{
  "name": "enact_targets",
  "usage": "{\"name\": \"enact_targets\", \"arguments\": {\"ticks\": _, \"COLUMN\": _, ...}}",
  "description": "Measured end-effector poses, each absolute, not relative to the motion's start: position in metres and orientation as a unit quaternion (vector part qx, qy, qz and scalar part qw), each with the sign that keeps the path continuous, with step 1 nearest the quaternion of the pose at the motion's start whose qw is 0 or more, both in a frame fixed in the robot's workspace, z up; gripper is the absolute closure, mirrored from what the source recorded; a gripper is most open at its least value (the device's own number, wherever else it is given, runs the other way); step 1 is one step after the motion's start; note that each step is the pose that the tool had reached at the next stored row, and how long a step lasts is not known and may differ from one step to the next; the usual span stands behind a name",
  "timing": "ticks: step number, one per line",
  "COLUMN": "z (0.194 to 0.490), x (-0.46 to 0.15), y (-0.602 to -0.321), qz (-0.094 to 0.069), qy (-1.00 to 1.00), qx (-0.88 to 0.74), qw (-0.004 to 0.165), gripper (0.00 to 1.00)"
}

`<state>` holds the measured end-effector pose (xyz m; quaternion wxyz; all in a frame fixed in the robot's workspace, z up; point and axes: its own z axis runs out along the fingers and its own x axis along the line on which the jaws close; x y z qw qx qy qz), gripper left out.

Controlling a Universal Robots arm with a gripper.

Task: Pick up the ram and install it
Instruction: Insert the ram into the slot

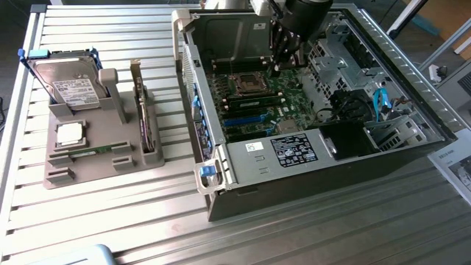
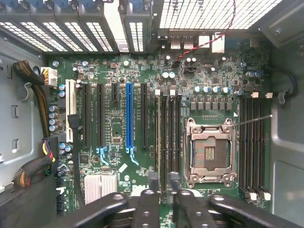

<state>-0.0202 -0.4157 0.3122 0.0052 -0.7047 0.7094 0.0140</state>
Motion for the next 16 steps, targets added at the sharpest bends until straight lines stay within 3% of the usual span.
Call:
{"name": "enact_targets", "arguments": {"ticks": 1, "z": 0.312, "x": -0.02, "y": -0.416, "qz": 0.014, "qy": 0.709, "qx": -0.705, "qw": 0.005, "gripper": 0.82}}
{"name": "enact_targets", "arguments": {"ticks": 2, "z": 0.312, "x": -0.02, "y": -0.416, "qz": 0.014, "qy": 0.709, "qx": -0.705, "qw": 0.005, "gripper": 0.89}}
{"name": "enact_targets", "arguments": {"ticks": 16, "z": 0.312, "x": -0.001, "y": -0.416, "qz": 0.014, "qy": 0.685, "qx": -0.728, "qw": 0.005, "gripper": 0.9}}
